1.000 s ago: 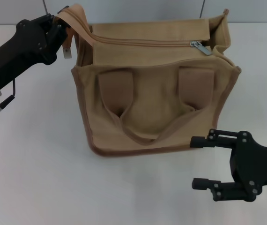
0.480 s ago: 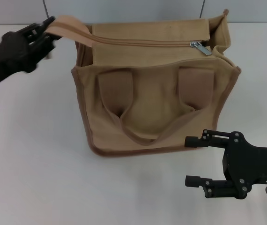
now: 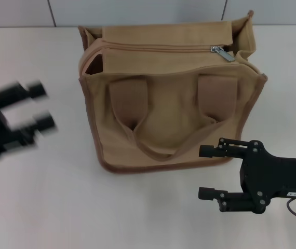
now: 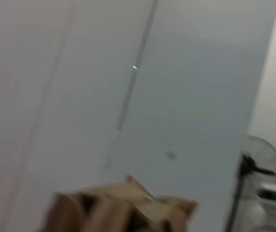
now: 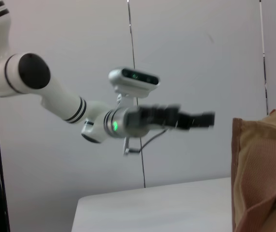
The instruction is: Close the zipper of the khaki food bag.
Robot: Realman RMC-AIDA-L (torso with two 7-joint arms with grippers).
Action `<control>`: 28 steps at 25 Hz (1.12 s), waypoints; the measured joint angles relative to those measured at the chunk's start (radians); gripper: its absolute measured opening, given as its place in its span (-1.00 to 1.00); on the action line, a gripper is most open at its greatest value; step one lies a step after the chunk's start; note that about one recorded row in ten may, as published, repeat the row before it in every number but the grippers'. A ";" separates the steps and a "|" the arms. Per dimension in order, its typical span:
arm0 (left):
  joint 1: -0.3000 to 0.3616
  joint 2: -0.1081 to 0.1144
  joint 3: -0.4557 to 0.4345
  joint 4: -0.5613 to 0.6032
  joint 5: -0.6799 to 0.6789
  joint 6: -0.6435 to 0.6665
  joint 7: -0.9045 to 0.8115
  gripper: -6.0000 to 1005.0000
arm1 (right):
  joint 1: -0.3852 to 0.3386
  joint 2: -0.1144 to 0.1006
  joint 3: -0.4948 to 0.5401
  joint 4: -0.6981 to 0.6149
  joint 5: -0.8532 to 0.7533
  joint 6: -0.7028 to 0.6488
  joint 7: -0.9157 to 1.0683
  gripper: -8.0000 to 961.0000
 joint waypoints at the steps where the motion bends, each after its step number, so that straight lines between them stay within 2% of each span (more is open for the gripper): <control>1: 0.000 0.000 0.000 0.000 0.000 0.000 0.000 0.16 | 0.000 0.000 0.000 0.000 0.000 0.000 0.000 0.55; 4: 0.010 -0.039 0.141 -0.005 0.005 -0.006 0.117 0.38 | 0.006 0.000 -0.001 0.018 0.000 0.006 0.000 0.55; 6: 0.011 -0.061 0.203 -0.010 0.015 -0.018 0.175 0.52 | 0.009 0.000 -0.002 0.028 -0.002 0.012 0.000 0.55; 7: 0.011 -0.061 0.203 -0.010 0.015 -0.018 0.175 0.59 | 0.011 0.000 -0.003 0.033 -0.003 0.016 0.000 0.55; 8: 0.011 -0.074 0.218 -0.011 0.032 -0.029 0.196 0.66 | 0.011 0.000 -0.003 0.037 -0.004 0.019 -0.001 0.55; 9: 0.011 -0.096 0.229 -0.011 0.068 -0.054 0.229 0.66 | 0.012 0.000 -0.005 0.040 -0.005 0.023 -0.001 0.55; 11: 0.011 -0.108 0.231 -0.011 0.088 -0.071 0.246 0.66 | 0.012 0.000 -0.014 0.042 -0.006 0.029 -0.001 0.55; 15: 0.006 -0.116 0.234 -0.011 0.095 -0.082 0.258 0.66 | 0.012 0.000 -0.034 0.045 -0.006 0.035 -0.001 0.55; 28: 0.005 -0.117 0.236 -0.011 0.095 -0.090 0.259 0.66 | 0.014 0.000 -0.069 0.050 -0.007 0.050 0.000 0.55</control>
